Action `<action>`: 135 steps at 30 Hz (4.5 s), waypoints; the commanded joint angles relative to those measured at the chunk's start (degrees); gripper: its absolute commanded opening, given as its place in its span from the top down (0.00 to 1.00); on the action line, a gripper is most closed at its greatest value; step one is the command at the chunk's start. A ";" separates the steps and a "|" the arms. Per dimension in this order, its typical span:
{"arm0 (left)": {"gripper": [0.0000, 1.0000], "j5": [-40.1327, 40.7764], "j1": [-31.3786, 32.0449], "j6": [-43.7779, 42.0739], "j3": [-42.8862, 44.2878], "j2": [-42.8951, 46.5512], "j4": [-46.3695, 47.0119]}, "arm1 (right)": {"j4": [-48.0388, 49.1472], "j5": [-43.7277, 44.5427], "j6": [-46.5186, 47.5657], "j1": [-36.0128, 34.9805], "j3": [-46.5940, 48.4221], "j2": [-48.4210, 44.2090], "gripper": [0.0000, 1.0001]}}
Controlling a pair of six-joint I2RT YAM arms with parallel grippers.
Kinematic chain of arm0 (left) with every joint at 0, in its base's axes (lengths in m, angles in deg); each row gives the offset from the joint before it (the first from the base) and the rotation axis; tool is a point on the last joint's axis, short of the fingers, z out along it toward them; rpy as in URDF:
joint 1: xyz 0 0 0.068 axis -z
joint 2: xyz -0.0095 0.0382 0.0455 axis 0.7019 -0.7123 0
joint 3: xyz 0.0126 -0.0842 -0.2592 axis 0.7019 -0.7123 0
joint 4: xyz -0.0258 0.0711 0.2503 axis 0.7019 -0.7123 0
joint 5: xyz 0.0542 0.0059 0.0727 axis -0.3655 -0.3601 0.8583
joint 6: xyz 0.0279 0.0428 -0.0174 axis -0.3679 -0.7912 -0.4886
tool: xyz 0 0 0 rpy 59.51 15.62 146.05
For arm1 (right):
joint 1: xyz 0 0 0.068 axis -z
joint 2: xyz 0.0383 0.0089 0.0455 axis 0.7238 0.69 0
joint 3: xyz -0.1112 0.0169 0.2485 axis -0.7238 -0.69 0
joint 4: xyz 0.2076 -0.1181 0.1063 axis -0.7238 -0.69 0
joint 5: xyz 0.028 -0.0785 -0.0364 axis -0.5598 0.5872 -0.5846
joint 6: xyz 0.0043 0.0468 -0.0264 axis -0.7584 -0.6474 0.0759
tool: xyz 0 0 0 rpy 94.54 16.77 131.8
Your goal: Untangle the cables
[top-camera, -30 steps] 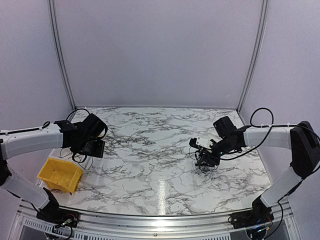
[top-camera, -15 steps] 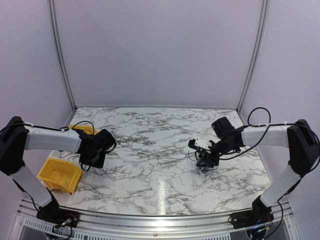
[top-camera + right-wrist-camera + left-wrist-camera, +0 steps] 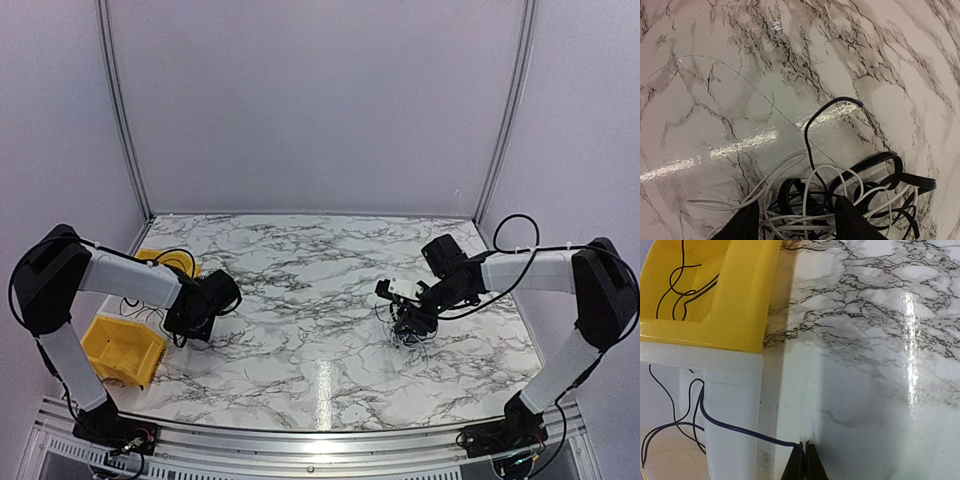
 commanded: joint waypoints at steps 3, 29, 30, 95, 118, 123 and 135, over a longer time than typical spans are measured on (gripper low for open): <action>1.00 2.12 -0.08 0.30 2.40 6.71 -4.74 | -2.07 1.35 0.45 -0.54 1.46 1.32 0.49; 1.00 5.00 -15.03 -2.51 2.74 11.88 -9.90 | -2.71 1.90 0.83 -0.81 1.52 0.58 0.49; 0.95 4.75 -15.06 -2.46 2.61 11.61 -9.95 | -2.81 1.95 0.82 -0.81 1.57 0.62 0.49; 0.29 -47.51 12.21 -17.37 5.30 11.38 47.18 | 2.12 -8.49 -11.25 -0.99 9.99 7.26 0.52; 0.42 -46.16 22.15 -29.32 2.05 17.92 51.16 | -8.01 -27.71 -14.41 -1.33 20.78 -8.76 1.00; 0.48 -37.74 26.09 -27.10 3.27 17.16 54.58 | -9.62 -29.90 -16.45 -1.43 25.03 -12.02 1.00; 0.60 -29.77 31.33 -25.28 12.13 4.71 62.90 | -8.26 -34.13 -17.06 -2.48 20.54 -17.60 1.00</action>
